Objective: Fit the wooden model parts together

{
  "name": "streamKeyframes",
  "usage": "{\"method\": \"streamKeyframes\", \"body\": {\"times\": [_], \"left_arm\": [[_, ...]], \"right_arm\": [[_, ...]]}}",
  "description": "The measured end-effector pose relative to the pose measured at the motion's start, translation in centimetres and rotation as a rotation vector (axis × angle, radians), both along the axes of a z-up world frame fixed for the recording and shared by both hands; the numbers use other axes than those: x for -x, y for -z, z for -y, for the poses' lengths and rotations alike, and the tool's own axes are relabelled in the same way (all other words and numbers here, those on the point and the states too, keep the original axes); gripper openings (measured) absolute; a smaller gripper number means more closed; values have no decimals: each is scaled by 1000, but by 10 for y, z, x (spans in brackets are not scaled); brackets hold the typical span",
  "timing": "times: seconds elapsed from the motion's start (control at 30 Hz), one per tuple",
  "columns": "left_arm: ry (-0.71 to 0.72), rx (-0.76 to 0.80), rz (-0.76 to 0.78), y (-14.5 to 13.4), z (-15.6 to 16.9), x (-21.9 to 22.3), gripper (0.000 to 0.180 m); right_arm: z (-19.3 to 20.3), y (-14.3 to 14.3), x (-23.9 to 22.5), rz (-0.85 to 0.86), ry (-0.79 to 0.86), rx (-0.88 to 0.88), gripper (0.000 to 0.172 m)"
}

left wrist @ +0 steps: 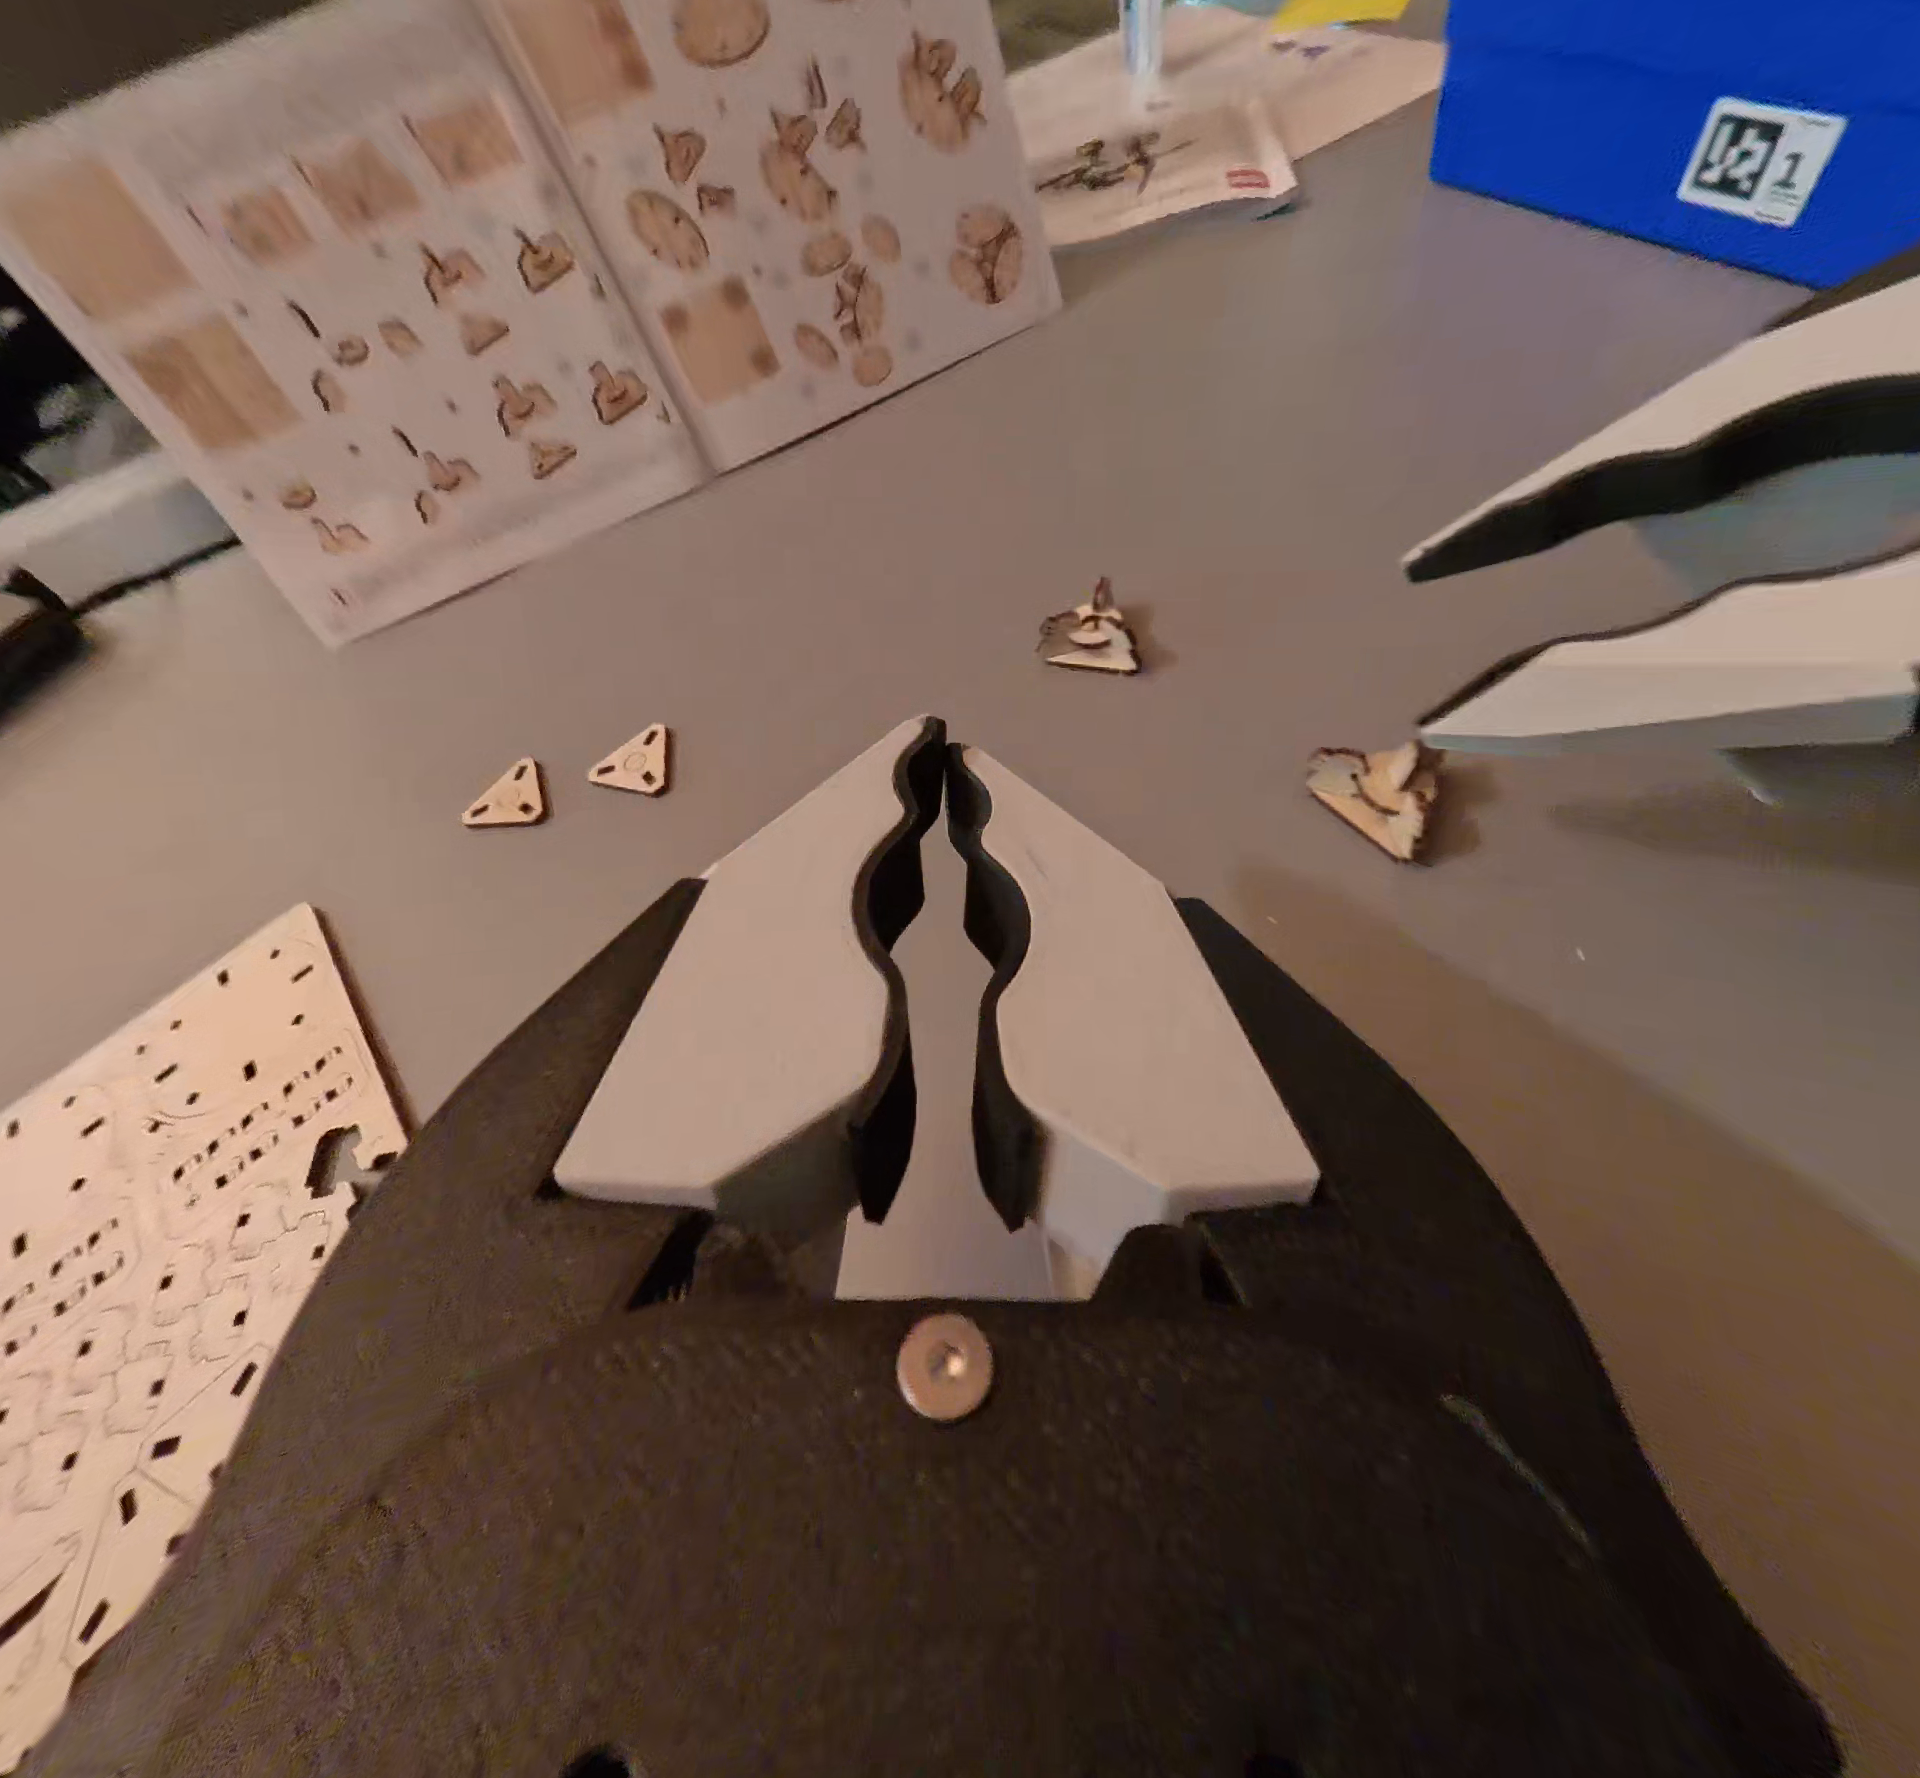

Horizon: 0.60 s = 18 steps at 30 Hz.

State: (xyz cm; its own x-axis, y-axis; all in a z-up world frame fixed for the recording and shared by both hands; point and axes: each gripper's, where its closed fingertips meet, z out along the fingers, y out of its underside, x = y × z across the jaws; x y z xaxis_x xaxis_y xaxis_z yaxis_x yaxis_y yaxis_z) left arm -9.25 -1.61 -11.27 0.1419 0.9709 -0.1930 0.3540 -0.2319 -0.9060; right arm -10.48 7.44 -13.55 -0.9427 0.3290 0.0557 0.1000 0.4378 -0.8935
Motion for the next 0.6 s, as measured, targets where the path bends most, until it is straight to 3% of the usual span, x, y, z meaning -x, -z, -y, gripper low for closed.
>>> {"method": "streamKeyframes", "body": {"times": [0.17, 0.47, 0.6], "left_arm": [[34, -81, 0, -5, 11, 16, 0], [196, -161, 16, 0, -10, 43, 4], [187, -148, -12, 0, -4, 62, 1]], "right_arm": [[-2, -11, 11, -21, 33, 28, 41], [40, -75, 29, -117, -31, 96, 39], [60, -67, 47, -145, -33, 83, 37]]}}
